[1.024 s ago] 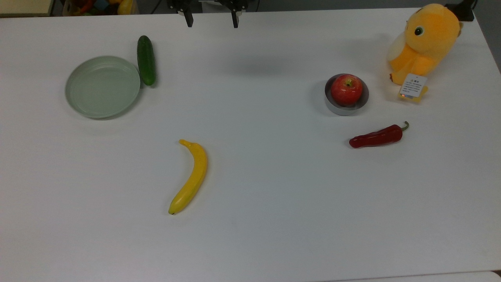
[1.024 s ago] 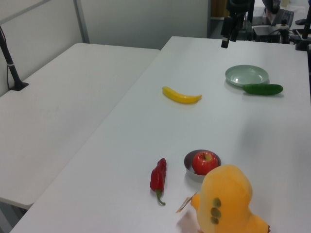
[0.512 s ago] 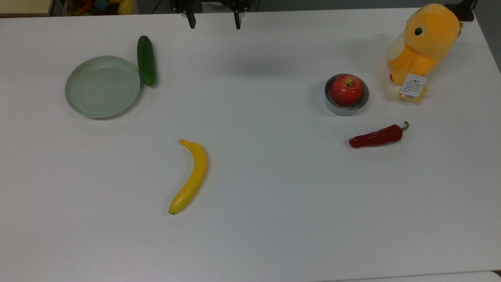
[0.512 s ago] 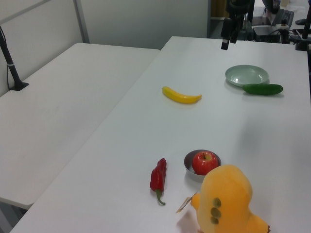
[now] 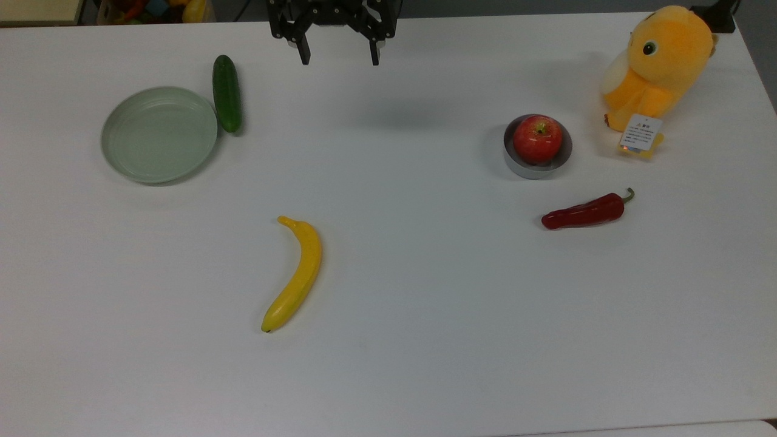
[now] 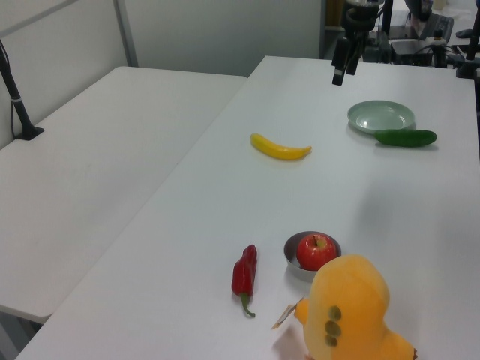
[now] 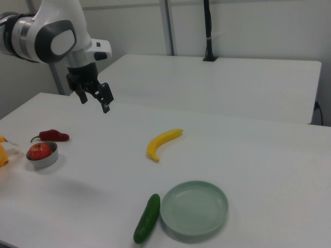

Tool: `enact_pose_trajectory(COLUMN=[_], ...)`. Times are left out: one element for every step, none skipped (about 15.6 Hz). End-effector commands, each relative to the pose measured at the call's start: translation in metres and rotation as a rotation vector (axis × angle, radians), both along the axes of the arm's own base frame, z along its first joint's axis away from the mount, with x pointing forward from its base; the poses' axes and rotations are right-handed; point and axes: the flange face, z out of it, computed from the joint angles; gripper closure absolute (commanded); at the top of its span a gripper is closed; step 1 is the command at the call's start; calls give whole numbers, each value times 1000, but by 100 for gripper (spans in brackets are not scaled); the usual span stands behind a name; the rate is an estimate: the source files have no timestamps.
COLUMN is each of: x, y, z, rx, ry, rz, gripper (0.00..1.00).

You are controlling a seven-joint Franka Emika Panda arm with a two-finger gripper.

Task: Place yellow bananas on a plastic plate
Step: 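Move the open gripper down toward the yellow banana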

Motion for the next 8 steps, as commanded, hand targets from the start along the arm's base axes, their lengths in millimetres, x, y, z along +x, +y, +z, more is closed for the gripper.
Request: enact_pose_trajectory(x=[11, 22, 37, 49, 61, 70, 78, 90], y=[5, 5, 5, 5, 5, 5, 5, 3], z=[-13, -22, -39, -50, -59, -73, -77, -93], rx=[17, 13, 6, -1, -5, -8, -8, -12], ry=[-47, -63, -98, -141, -179, -187, -199, -183], rz=[16, 17, 13, 6, 1, -5, -7, -12], gripper=[0, 0, 0, 0, 0, 0, 0, 0])
